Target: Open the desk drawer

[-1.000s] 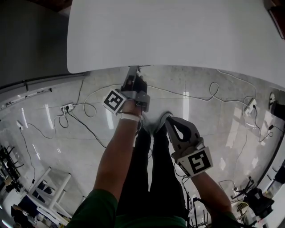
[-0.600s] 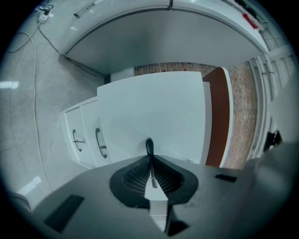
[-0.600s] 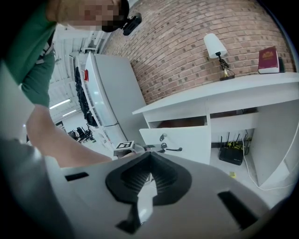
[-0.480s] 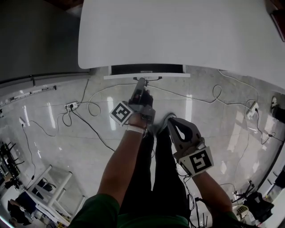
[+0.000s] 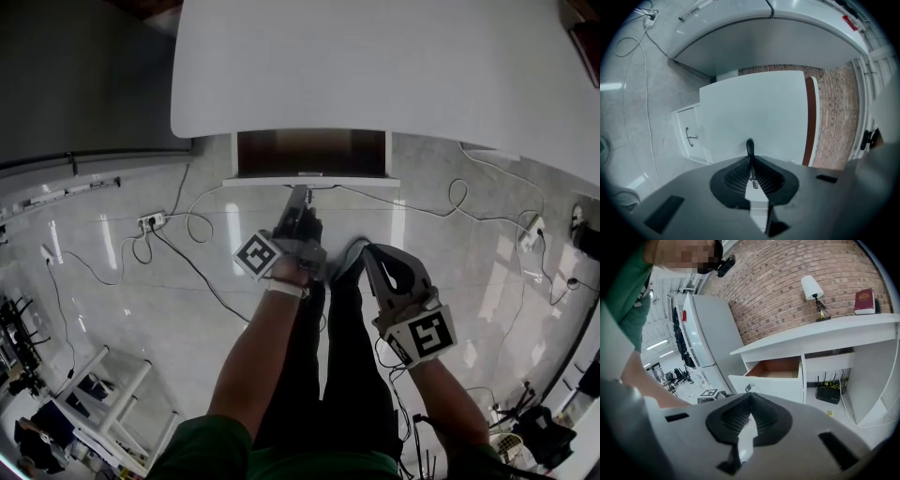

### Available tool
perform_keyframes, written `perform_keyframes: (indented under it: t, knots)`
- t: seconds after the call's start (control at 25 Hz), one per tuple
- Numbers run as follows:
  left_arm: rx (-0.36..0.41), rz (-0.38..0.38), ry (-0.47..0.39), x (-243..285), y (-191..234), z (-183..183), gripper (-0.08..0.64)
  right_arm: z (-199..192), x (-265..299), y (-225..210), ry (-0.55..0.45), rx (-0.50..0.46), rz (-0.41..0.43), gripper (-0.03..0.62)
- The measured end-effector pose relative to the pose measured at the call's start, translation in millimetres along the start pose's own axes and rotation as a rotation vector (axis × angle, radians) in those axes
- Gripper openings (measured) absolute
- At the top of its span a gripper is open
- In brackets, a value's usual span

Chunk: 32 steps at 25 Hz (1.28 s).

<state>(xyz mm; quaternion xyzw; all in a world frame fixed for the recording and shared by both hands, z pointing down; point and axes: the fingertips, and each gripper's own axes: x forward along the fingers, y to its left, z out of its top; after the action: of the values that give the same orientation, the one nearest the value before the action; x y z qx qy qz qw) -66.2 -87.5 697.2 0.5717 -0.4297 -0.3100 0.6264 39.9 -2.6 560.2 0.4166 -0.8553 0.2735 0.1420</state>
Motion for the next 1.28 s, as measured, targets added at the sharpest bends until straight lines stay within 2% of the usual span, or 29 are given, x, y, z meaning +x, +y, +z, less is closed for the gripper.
perform_keyframes:
  t: [0.36, 0.64, 0.84, 1.28]
  knots:
    - [0.029, 0.009, 0.033, -2, 7, 0, 0.025, -10, 4, 7, 0.001, -0.017, 0.018, 0.001]
    - [0.049, 0.081, 0.069, -7, 40, -6, 0.026, -18, 7, 9, 0.014, 0.011, 0.017, 0.000]
    - [0.065, 0.068, 0.093, -4, 47, -10, 0.026, -24, 6, 1, 0.021, 0.013, 0.008, 0.000]
    - [0.045, 0.119, 0.085, -6, 71, -11, 0.025, -20, 13, 4, 0.016, 0.021, 0.016, 0.002]
